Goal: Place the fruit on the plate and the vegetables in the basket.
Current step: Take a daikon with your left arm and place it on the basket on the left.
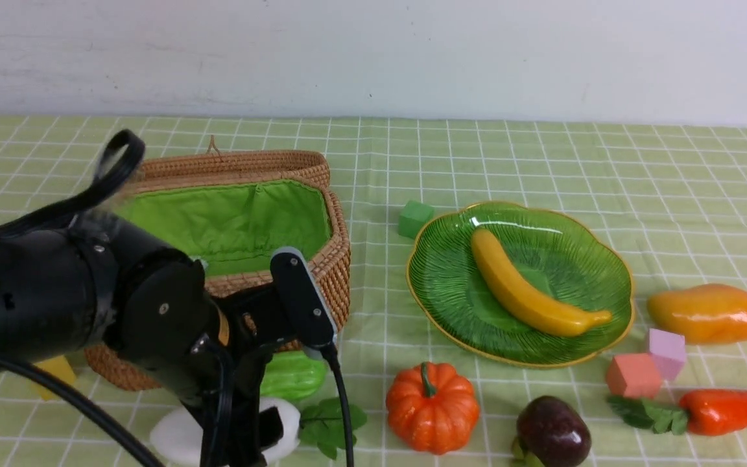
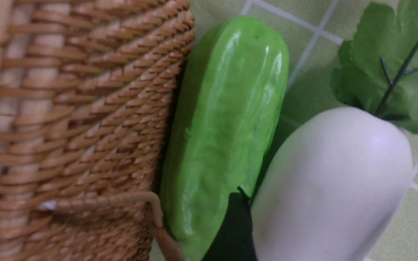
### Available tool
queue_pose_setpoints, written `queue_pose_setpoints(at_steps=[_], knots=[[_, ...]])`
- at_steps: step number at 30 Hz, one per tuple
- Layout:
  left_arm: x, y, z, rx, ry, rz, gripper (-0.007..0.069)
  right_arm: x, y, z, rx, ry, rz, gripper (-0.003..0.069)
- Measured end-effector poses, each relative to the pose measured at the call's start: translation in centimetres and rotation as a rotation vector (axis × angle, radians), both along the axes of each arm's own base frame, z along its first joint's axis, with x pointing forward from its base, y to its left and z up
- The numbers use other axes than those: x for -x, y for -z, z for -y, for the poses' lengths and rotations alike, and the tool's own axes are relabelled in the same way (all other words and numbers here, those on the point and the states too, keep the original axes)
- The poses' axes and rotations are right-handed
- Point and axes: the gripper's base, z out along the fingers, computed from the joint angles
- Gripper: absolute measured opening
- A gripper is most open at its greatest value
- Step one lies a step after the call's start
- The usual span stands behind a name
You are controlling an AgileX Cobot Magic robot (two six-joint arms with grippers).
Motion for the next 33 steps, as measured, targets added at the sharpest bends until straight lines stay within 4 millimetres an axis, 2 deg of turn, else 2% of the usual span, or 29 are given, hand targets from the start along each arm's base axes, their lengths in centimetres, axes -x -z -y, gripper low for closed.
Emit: queue_pose_setpoints(at_steps=[6, 9, 11, 17, 21, 24, 25, 26, 27, 28, 29, 31, 33], knots=[[-0.4, 2.1, 0.2, -0.041, -0.002, -0.072, 0.0627, 0.0, 0.0, 0.0, 0.0, 0.0, 0.0, 0.0242], [-0.3, 3.3, 0.3, -0.058, -0.017, -0.14, 0.0598, 0.0, 0.0, 0.0, 0.0, 0.0, 0.0, 0.0242], [-0.1, 3.9, 0.3, -0.071, -0.028, -0.19, 0.0552, 0.0, 0.0, 0.0, 0.0, 0.0, 0.0, 0.0242], [0.3, 3.7, 0.2, -0.077, -0.034, -0.217, 0.0536, 0.0, 0.0, 0.0, 0.0, 0.0, 0.0, 0.0242], [0.7, 2.1, 0.0, -0.061, -0.034, -0.197, 0.0536, 0.0, 0.0, 0.0, 0.0, 0.0, 0.0, 0.0242], [0.7, -2.1, -0.1, 0.008, -0.03, -0.087, 0.0536, 0.0, 0.0, 0.0, 0.0, 0.0, 0.0, 0.0242], [0.8, -2.3, -0.1, 0.011, -0.03, -0.081, 0.0536, 0.0, 0.0, 0.0, 0.0, 0.0, 0.0, 0.0242], [0.7, -5.1, -0.1, 0.056, -0.023, 0.011, 0.0536, 0.0, 0.0, 0.0, 0.0, 0.0, 0.0, 0.0242], [0.8, -5.6, -0.2, 0.059, -0.02, 0.032, 0.0536, 0.0, 0.0, 0.0, 0.0, 0.0, 0.0, 0.0242], [0.6, -8.3, -0.3, 0.103, -0.015, 0.137, 0.0536, 0.0, 0.0, 0.0, 0.0, 0.0, 0.0, 0.0242], [0.4, -10.0, -0.6, 0.132, -0.019, 0.207, 0.0536, 0.0, 0.0, 0.0, 0.0, 0.0, 0.0, 0.0242], [-0.3, -13.0, -1.3, 0.182, -0.043, 0.328, 0.0536, 0.0, 0.0, 0.0, 0.0, 0.0, 0.0, 0.0242], [-1.6, -14.9, -2.6, 0.211, -0.096, 0.426, 0.0536, 0.0, 0.0, 0.0, 0.0, 0.0, 0.0, 0.0242]])
